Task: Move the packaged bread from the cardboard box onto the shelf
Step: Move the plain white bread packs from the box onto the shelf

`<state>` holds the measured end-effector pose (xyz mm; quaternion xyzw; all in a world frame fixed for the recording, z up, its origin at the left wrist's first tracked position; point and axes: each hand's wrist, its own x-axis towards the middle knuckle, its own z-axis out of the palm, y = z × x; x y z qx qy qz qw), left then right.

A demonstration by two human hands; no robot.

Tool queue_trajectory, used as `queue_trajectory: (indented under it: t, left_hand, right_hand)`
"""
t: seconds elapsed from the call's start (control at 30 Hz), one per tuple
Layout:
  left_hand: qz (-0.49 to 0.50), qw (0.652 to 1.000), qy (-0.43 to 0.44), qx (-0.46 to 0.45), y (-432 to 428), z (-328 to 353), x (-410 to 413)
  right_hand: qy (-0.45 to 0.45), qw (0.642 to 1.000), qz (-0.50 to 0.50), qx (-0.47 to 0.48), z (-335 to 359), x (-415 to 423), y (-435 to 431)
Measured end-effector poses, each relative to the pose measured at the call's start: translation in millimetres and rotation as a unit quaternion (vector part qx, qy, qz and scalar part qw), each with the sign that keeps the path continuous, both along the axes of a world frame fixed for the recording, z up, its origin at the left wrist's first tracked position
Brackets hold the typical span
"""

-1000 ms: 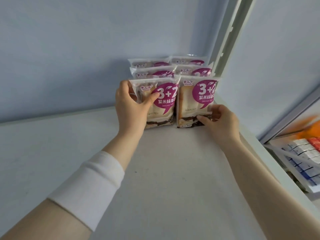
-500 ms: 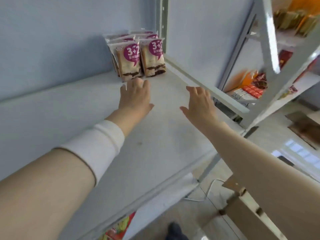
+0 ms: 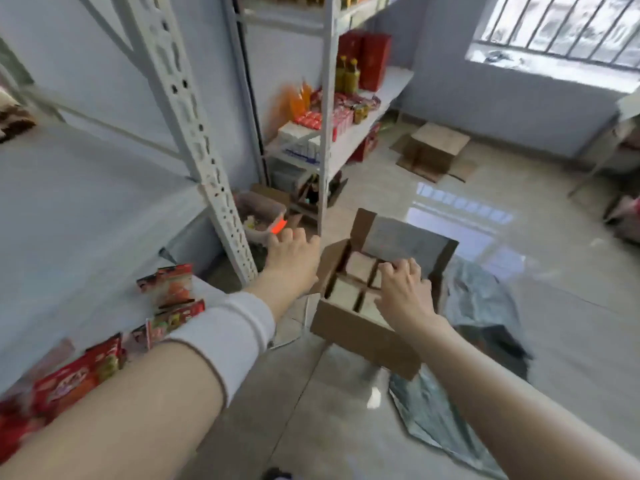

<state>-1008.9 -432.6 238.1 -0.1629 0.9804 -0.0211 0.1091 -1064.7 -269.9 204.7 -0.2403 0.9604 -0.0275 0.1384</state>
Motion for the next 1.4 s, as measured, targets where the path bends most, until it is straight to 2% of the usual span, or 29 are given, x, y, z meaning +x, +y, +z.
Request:
queue_trajectory:
  t: [0.1, 0.23, 0.37, 0.5, 0.63, 0.73, 0.8, 0.87, 0.97, 1.07, 1.2, 1.3, 1.33, 1.4]
  left_hand:
    - [-0.027, 0.997, -0.062, 0.043, 54.0, -51.8, -38.3]
    - [-0.053, 0.989, -0.106, 0.090, 93.4, -113.4, -86.9]
    - [-0.039, 0.980, -0.137, 0.140, 104.9, -172.3, -144.4]
    - [0.029, 0.960, -0.185, 0.207, 100.0, -255.9, -206.7]
    - [0.163, 0.917, -0.232, 0.282, 86.6, -351.5, -248.5]
    - [0.264, 0.878, -0.240, 0.318, 77.7, -418.7, -264.6]
    - [0.308, 0.865, -0.225, 0.327, 73.8, -451.7, -270.5]
    - [0.334, 0.860, -0.193, 0.334, 71.8, -471.3, -273.5]
    - [0.339, 0.859, -0.149, 0.355, 71.0, -484.0, -274.2]
    - [0.355, 0.845, -0.103, 0.386, 68.9, -487.1, -269.9]
    - [0.391, 0.801, -0.119, 0.438, 65.5, -480.5, -265.0]
    - [0.405, 0.752, -0.138, 0.502, 62.2, -467.7, -261.1]
    - [0.399, 0.746, -0.132, 0.516, 61.3, -461.2, -259.8]
    - [0.382, 0.763, -0.104, 0.512, 60.1, -442.9, -255.8]
  right_hand:
    - [-0.052, 0.995, -0.077, 0.038, -40.7, -22.0, 72.1]
    - [-0.100, 0.981, -0.155, 0.066, -83.5, -58.4, 125.4]
    - [-0.151, 0.968, -0.193, 0.061, -132.5, -100.6, 131.4]
    - [-0.230, 0.941, -0.248, 0.008, -210.5, -144.3, 112.3]
    - [-0.325, 0.883, -0.337, -0.013, -306.9, -189.7, 86.6]
    - [-0.392, 0.829, -0.398, 0.015, -376.8, -214.2, 76.7]
    - [-0.409, 0.781, -0.471, 0.031, -411.9, -222.5, 76.2]
    - [-0.396, 0.757, -0.519, 0.025, -436.8, -223.9, 73.5]
    - [-0.357, 0.757, -0.547, 0.033, -452.6, -221.1, 64.7]
    - [-0.321, 0.790, -0.519, 0.059, -447.8, -215.6, 65.8]
    - [-0.307, 0.817, -0.486, 0.047, -434.7, -209.0, 77.4]
    - [-0.339, 0.815, -0.466, 0.049, -422.4, -209.7, 80.3]
    - [-0.347, 0.809, -0.474, 0.037, -417.8, -211.1, 80.2]
    - [-0.352, 0.791, -0.500, -0.009, -405.3, -212.1, 80.9]
